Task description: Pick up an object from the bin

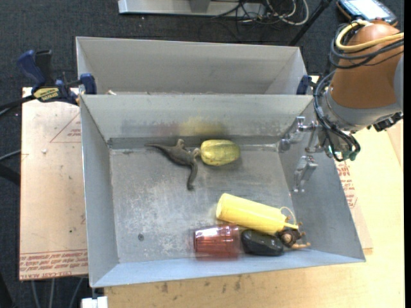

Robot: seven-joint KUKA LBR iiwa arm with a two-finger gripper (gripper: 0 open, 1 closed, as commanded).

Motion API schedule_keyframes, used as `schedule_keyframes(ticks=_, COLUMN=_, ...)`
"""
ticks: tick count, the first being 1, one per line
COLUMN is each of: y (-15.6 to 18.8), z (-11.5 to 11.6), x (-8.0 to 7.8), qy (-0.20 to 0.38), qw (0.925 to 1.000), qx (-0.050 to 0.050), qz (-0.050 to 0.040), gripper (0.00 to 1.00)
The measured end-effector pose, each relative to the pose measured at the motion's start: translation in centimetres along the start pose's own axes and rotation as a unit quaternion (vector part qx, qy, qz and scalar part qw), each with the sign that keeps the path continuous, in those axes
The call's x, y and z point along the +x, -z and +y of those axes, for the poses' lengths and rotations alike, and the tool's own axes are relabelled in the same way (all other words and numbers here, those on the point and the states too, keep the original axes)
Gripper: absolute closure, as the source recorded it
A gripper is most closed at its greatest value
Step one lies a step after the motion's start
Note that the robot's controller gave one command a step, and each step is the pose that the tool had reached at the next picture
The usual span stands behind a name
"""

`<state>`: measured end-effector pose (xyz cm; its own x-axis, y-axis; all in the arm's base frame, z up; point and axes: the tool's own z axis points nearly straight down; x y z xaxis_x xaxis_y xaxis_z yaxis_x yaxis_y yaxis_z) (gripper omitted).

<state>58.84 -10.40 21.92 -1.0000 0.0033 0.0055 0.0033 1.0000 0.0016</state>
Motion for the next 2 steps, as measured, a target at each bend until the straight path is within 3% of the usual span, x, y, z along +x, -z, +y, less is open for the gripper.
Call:
schedule_keyframes(ticks=1, y=0.3, z=0.0, x=-0.1, qy=0.001, qw=1.0, qx=0.0, qz=-0.0019, gripper=0.0)
schedule_keyframes(ticks=2, y=0.5, z=-1.7, x=-0.1, qy=0.107, qw=0.9943, qx=0.0, qz=-0.0044, gripper=0.0)
